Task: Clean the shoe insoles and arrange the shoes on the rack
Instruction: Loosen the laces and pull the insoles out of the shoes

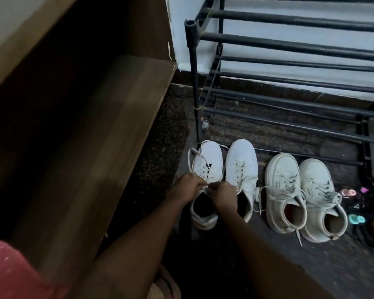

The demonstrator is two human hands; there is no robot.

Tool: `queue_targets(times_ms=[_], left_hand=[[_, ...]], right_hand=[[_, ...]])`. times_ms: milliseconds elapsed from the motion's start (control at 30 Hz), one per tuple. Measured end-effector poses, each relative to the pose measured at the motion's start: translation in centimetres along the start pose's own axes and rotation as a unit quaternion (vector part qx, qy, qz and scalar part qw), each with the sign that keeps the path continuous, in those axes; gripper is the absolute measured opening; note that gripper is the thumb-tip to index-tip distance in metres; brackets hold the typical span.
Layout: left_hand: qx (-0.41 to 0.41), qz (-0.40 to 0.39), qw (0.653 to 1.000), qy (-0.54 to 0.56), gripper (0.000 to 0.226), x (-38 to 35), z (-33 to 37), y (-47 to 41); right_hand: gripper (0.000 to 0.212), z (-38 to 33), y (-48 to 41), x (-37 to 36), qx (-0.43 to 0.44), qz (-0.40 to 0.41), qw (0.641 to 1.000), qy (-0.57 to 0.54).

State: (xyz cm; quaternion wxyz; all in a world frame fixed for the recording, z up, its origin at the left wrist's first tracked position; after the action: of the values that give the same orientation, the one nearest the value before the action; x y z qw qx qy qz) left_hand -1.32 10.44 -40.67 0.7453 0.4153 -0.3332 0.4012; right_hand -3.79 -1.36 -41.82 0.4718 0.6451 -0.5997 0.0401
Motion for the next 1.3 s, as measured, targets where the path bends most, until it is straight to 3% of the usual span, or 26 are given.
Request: queue_targets(times_ms=[100, 200, 333, 433, 567, 800, 933, 1067, 1300], left_hand=[[0.010, -0.014, 1.000, -0.011, 0.031, 0.2, 0.1, 0.1], [0.033, 0.001, 0.998, -0.052, 0.023, 0.1, 0.1, -0.2], [0.077, 0.004, 0.997, 0.011, 0.015, -0.8, -0.6, -0.1], [0.097, -0.054, 0.993, 0.045, 0.022, -2.0, -0.8, 0.6], [0.122, -0.101, 0.987, 0.030, 0.027, -2.2, -0.9, 1.0], [0.147, -0.026, 0.976, 0.160, 0.029, 0.9, -0.4, 1.0], [0.204, 0.015, 0.935, 0.289, 0.010, 2.9, -0.5, 2.7], [0.214, 0.097, 0.900, 0.367, 0.023, 7.3, 0.7, 4.3], [0.174, 0.191, 0.887, 0.384, 0.035, 15.3, 4.8, 6.3]], right_hand=[[0.018, -0.3, 0.0, 0.1, 0.006, 0.008, 1.000, 0.010], [0.013, -0.1, -0.6, 0.0, -0.017, -0.004, 1.000, -0.024], [0.011, 0.9, -1.1, 0.3, -0.059, -0.006, 0.992, -0.108], [0.015, 1.0, -0.6, 0.3, -0.057, 0.006, 0.989, -0.133], [0.019, 0.3, -0.1, -0.3, -0.001, -0.011, 0.996, -0.084], [0.012, -1.2, -0.4, 0.3, -0.008, -0.079, 0.996, -0.033], [0.033, -2.9, 0.3, 1.4, -0.038, -0.142, 0.988, -0.056], [0.031, -6.4, 1.6, 5.4, -0.022, -0.135, 0.984, -0.110], [0.031, -12.2, 7.0, 13.5, 0.024, -0.093, 0.984, -0.151]])
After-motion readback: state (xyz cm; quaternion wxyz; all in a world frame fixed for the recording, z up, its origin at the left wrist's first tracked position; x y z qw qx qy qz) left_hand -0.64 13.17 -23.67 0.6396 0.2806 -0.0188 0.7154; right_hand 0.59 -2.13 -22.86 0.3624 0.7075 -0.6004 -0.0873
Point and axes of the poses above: each hand's wrist, its own y-axis away from the middle knuckle, its own x-axis out of the back of the hand, z = x × y, the point moved 6 cm from there along -y, towards the middle knuckle, and after that the axes turned 4 degrees about -x, right-handed, at the moved point
